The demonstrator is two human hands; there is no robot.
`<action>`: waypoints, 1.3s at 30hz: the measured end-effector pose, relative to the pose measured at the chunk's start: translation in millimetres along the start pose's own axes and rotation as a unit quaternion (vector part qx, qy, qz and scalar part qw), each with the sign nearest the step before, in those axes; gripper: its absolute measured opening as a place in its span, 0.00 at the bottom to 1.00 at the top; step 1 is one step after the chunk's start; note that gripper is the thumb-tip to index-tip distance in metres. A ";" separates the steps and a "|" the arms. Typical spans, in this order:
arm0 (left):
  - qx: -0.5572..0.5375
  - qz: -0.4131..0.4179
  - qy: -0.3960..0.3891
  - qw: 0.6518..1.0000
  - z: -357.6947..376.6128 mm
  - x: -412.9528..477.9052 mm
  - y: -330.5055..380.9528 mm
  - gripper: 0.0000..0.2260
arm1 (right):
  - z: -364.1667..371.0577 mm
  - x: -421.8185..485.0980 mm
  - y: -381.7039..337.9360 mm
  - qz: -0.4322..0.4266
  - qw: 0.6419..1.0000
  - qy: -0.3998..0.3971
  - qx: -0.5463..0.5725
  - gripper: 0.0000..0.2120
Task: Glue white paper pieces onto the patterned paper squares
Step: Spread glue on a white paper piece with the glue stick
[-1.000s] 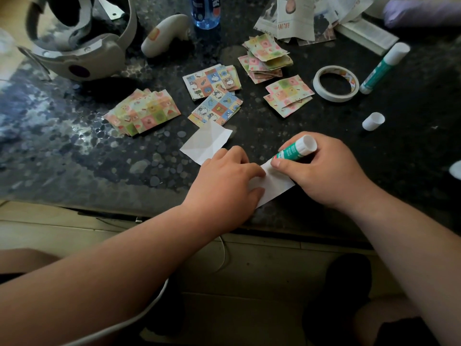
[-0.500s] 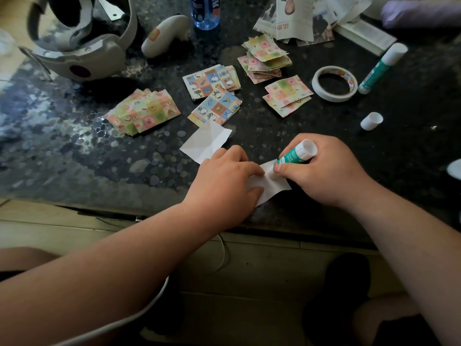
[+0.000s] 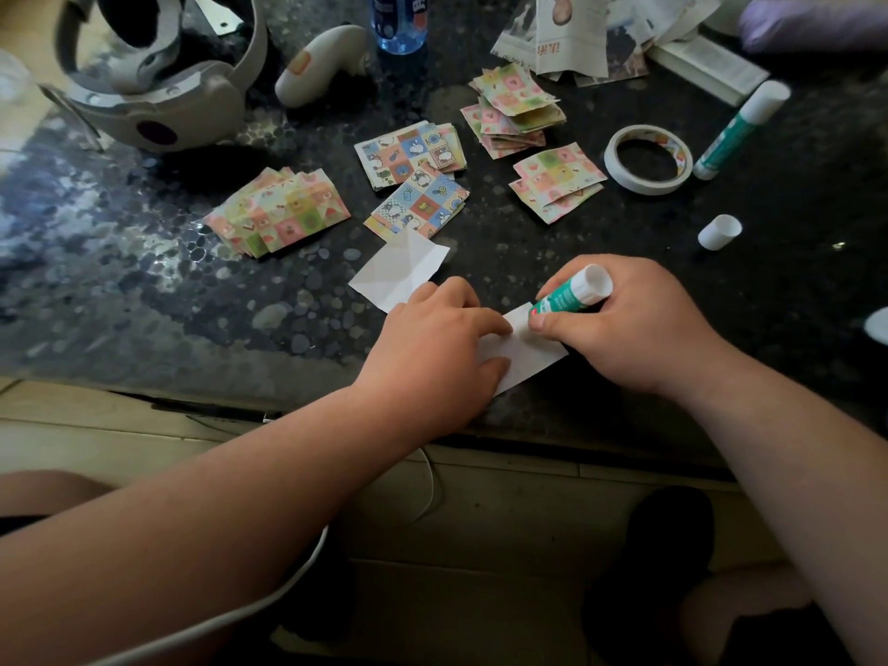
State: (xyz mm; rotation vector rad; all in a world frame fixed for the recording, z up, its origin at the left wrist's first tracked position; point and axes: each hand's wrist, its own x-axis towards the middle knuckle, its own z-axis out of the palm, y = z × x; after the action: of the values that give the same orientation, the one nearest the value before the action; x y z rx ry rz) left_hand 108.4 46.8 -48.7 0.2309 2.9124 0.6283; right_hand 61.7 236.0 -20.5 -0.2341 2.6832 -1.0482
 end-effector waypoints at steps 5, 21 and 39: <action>0.001 -0.004 -0.007 1.000 -0.4 0.4 -0.6 0.16 | -4.7 0.5 -1.3 0.016 1.000 -0.020 -0.008 0.08; 0.004 -0.006 -0.012 1.000 -1.3 1.0 -0.5 0.16 | -6.9 -2.3 -1.3 0.008 0.999 -0.032 0.001 0.07; -0.019 -0.013 0.005 1.000 -0.6 -2.3 3.7 0.16 | -37.9 -3.9 6.9 0.008 0.983 -0.021 0.183 0.05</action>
State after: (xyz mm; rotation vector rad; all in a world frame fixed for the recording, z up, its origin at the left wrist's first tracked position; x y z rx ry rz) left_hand 111.1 49.5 -46.3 0.1858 2.9046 0.6813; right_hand 54.0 266.3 2.3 -0.1611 2.3928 -1.4855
